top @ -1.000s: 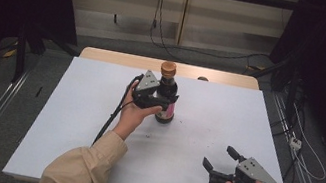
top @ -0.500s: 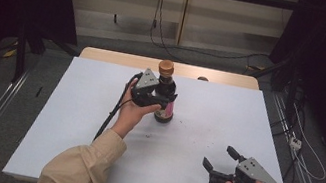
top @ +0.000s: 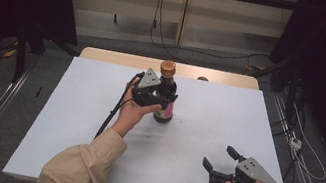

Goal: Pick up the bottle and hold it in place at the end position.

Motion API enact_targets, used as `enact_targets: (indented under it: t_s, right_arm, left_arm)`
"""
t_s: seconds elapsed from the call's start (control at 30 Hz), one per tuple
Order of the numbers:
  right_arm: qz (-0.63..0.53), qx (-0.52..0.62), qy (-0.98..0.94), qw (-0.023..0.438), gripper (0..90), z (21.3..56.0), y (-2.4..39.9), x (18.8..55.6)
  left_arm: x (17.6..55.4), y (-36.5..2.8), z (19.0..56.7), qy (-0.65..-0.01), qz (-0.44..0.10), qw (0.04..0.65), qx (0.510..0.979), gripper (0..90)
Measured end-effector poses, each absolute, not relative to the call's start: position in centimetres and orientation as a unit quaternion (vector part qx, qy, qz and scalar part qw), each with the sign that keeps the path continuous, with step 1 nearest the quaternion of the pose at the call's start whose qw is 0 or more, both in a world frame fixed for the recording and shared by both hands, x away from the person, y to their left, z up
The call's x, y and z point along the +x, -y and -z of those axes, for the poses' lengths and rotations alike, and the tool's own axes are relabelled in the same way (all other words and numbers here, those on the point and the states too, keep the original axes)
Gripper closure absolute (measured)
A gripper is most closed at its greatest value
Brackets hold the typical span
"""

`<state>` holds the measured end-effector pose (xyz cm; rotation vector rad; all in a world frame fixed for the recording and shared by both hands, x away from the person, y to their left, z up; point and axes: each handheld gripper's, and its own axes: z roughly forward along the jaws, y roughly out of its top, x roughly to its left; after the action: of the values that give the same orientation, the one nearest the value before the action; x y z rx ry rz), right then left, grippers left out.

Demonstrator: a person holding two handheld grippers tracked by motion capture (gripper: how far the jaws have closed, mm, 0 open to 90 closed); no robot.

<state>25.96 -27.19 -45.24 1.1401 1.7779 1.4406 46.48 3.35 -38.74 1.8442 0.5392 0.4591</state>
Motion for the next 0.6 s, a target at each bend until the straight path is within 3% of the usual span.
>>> enact_targets:
  t_s: [0.6]
  right_arm:
    - [-0.538, 0.423, -0.670, 0.287, 4.5, 45.10, 26.88, 26.08]
  left_arm:
    - [46.28, -3.35, 39.58, -0.226, -0.177, 0.573, 0.768, 25.8]
